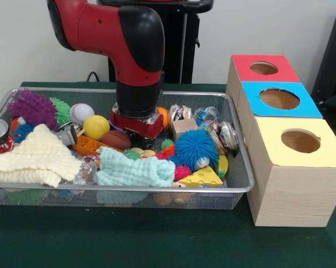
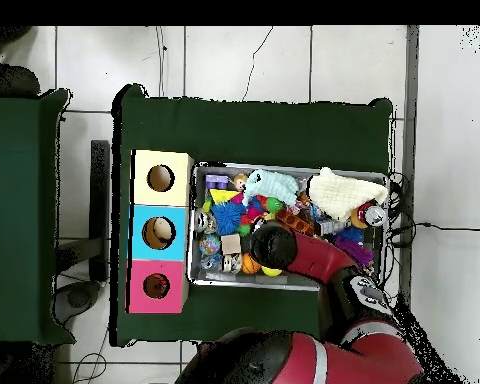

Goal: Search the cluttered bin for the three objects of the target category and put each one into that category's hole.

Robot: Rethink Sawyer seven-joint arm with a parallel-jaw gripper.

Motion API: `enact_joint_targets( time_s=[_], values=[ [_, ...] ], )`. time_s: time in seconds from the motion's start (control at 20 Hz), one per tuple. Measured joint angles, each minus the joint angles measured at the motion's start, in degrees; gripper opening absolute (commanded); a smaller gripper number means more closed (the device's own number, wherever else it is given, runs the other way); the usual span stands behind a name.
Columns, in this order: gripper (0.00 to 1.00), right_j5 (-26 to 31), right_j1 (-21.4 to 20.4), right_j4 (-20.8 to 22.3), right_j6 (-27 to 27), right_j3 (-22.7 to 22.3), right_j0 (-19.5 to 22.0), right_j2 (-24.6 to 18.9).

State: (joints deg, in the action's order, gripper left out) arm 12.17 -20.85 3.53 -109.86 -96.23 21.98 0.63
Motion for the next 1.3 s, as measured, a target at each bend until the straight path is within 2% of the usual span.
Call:
enact_joint_targets(
  time_s=[0.3,0.35,1.05,1.3],
  values=[
    [0.0,2.35,0.15,0.74,0.0,1.24,0.23,-0.37],
    [1.0,2.39,0.15,0.87,0.0,1.29,0.35,-0.54],
    [1.0,2.44,0.01,0.88,0.0,1.42,-0.12,-0.22],
    [1.0,3.6,-1.52,0.87,0.0,0.78,-0.19,-0.24]
  ],
)
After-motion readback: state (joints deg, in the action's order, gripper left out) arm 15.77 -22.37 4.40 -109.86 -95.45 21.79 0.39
